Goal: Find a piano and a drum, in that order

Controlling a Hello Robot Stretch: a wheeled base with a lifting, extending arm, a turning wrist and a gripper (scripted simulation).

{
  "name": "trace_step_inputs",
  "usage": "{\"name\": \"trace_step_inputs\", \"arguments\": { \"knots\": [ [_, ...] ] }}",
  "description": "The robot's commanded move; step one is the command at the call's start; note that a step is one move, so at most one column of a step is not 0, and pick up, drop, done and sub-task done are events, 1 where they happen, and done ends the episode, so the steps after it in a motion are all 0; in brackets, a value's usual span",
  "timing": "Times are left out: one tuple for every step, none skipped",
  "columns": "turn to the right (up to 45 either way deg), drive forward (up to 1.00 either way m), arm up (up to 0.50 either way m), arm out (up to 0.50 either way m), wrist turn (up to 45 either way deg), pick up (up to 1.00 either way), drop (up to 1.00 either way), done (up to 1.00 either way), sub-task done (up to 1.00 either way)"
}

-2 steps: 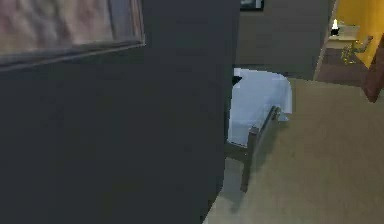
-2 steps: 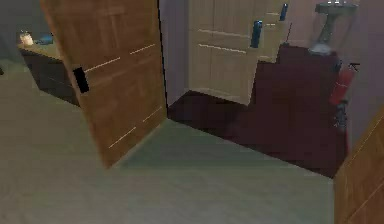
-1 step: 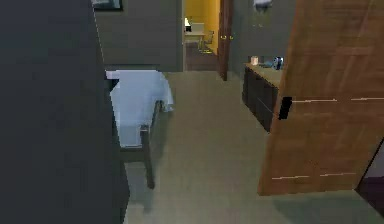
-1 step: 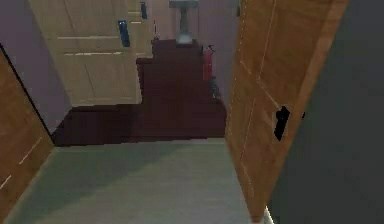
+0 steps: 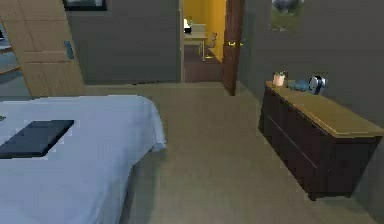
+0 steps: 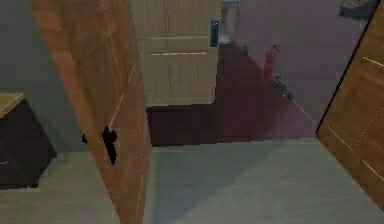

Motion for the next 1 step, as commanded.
{"name": "trace_step_inputs", "arguments": {
  "knots": [
    [0.0,1.0,0.0,0.0,0.0,0.0,0.0,0.0,0.0]
  ]
}}
